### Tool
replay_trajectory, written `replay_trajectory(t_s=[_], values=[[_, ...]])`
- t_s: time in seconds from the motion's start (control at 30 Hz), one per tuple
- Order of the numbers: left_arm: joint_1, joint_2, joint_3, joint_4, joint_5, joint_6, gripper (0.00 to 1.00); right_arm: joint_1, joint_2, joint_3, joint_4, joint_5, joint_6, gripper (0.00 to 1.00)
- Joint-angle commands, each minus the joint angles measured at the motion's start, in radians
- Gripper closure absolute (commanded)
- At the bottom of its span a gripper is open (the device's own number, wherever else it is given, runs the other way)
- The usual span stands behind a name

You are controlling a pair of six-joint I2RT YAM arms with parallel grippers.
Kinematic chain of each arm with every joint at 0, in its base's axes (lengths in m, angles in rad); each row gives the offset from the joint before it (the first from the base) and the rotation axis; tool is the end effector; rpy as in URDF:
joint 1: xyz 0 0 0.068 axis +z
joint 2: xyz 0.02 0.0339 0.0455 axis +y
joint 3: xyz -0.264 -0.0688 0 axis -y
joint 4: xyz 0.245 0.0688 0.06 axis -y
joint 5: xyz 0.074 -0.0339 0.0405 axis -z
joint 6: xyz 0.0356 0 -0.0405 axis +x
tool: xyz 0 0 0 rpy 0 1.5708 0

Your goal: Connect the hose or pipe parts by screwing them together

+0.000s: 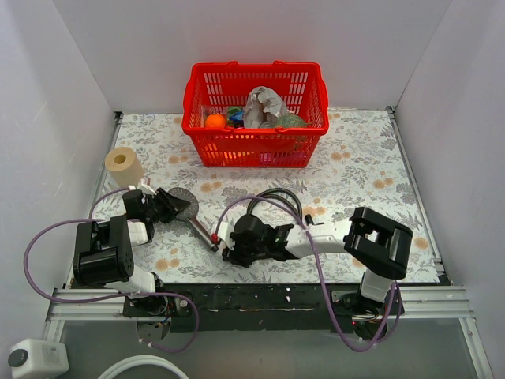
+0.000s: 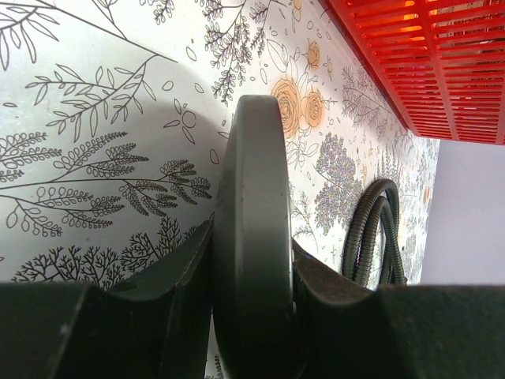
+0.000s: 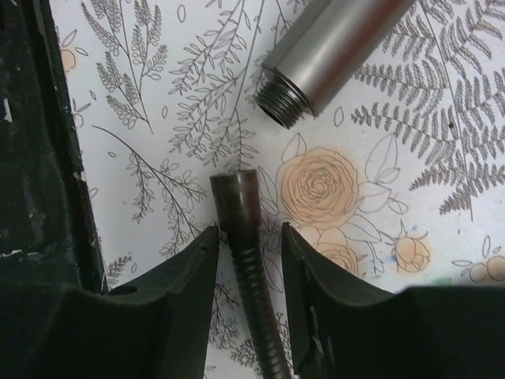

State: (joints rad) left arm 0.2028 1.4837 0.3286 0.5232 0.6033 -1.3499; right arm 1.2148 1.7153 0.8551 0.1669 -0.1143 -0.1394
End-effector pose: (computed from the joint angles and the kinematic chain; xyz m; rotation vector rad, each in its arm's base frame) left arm 0.2335 0.0274 0.1156 -1.3857 1.9418 -1.2644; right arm 0.1173 0.3271 0.1583 -1.5248 1.7958 0.6817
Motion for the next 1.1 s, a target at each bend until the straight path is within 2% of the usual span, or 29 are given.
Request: replay_trajectory(t_s=[0.0, 0.3, 0.4, 0.43, 0.5, 0.53, 0.73, 0.8, 1.07], values=[[0.012, -0.007, 0.017, -0.012, -0.002, 0.011, 1.00, 0.023, 0.030, 0.055, 0.031, 0.005, -0.017, 0.57], [0.023, -0.007, 0.015, -0.008, 0.004, 0.009, 1.00, 0.040, 0.044, 0.067, 0.008, 0.019, -0.032, 0.57], [0.026, -0.010, 0.013, -0.011, 0.004, 0.009, 1.00, 0.040, 0.049, 0.073, 0.009, 0.007, -0.028, 0.67], [0.026, -0.014, 0.012, -0.008, 0.004, 0.009, 1.00, 0.040, 0.052, 0.074, 0.016, 0.007, -0.025, 0.76], [0.027, -0.017, 0.010, -0.006, 0.003, 0.009, 1.00, 0.040, 0.064, 0.078, 0.020, 0.008, 0.001, 0.86], [0.027, -0.020, 0.009, -0.006, 0.000, 0.008, 1.00, 0.040, 0.073, 0.079, 0.028, 0.019, 0.014, 0.98], [0.027, -0.030, 0.000, 0.000, -0.057, 0.003, 1.00, 0.042, 0.099, 0.073, 0.066, 0.096, 0.193, 0.99], [0.027, -0.023, 0.000, -0.006, -0.073, 0.006, 1.00, 0.048, 0.113, 0.085, 0.051, 0.166, 0.251, 0.99], [0.029, -0.017, -0.005, -0.003, -0.082, -0.002, 1.00, 0.063, 0.121, 0.084, 0.069, 0.248, 0.389, 0.99]])
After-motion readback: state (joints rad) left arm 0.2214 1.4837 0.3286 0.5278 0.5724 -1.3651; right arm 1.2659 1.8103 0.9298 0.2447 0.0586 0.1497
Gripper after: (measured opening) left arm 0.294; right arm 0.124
